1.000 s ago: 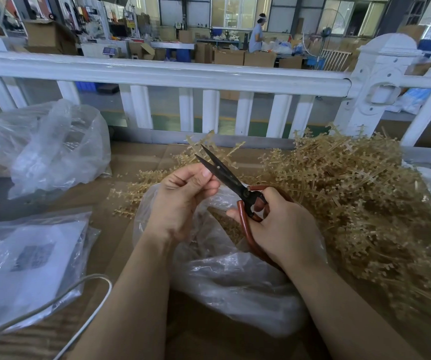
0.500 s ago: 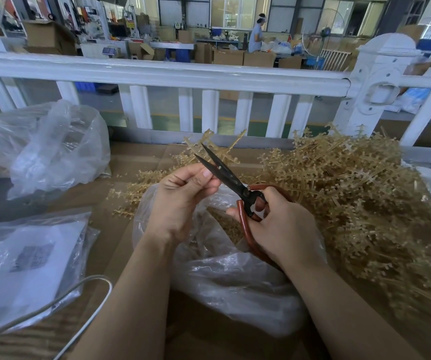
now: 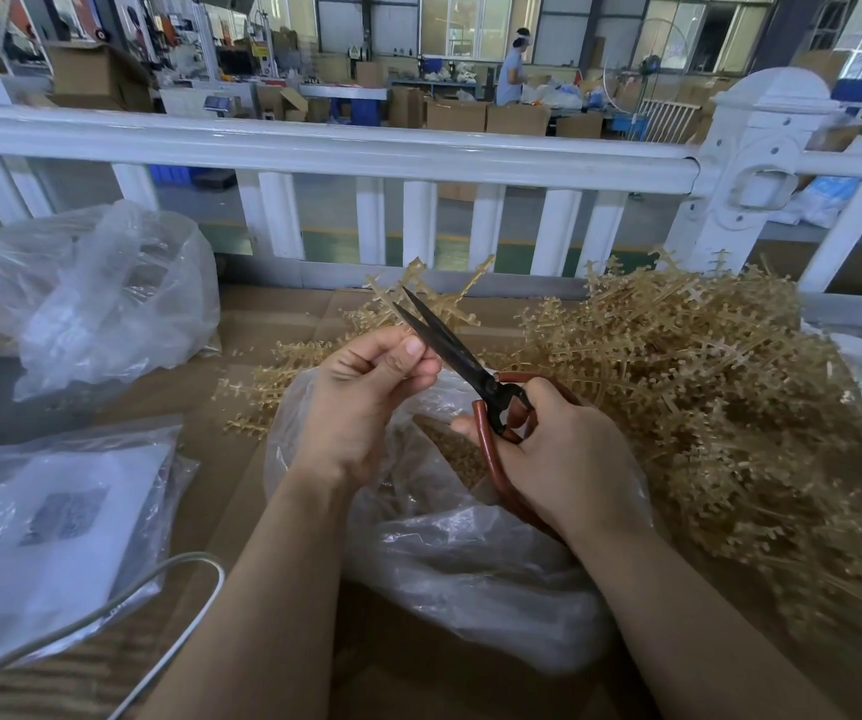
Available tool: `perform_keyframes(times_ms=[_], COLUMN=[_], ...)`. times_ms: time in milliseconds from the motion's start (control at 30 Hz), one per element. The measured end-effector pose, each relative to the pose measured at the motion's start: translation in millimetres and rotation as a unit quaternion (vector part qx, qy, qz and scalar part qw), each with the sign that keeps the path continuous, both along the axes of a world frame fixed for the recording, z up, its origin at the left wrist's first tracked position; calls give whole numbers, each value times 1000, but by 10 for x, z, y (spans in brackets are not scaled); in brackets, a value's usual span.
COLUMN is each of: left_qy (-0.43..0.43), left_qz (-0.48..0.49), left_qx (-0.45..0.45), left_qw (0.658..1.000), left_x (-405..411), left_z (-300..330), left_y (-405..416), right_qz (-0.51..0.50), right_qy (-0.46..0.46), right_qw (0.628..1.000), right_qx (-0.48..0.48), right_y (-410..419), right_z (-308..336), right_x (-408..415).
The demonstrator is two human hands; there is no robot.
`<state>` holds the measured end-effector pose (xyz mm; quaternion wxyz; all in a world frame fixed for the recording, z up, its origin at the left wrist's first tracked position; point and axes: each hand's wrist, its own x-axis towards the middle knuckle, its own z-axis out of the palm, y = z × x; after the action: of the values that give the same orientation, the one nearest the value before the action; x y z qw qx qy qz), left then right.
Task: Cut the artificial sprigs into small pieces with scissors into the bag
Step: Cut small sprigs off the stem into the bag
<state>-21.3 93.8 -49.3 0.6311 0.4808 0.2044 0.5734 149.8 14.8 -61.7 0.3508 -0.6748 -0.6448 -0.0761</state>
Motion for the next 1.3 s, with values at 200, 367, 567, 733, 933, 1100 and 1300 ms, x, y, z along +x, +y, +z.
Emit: perform_keyframes(times_ms=[200,367,567,733,933,1100,1300], left_qy=[22,17,36,66,43,40,23], left_qz=[16,16,18,41,40,37,21], left_qx=[14,20,29,50,39,37,21], left_qw=[1000,1000,999,996,997,998,999], left_x=[26,41,32,37,29,29,35], left_z=[-6,10,1,-9,-1,-18,-17], left_y=[-10,-35,-33,-33,-35,-16,-4], right_qz=[-28,-25,-20,-41,-68,-68,-57], right_qy=[17,-23,-36,-36,-44,-41,-20], right_qw=[999,999,999,999,997,997,998], right_qx=[4,13,17,5,9,-4,-16], right_y=[27,61,77,90,56,36,5], right_z=[-64,-50,-64,-85,-76,-55,-18], right_x=[29,36,50,49,22,16,16])
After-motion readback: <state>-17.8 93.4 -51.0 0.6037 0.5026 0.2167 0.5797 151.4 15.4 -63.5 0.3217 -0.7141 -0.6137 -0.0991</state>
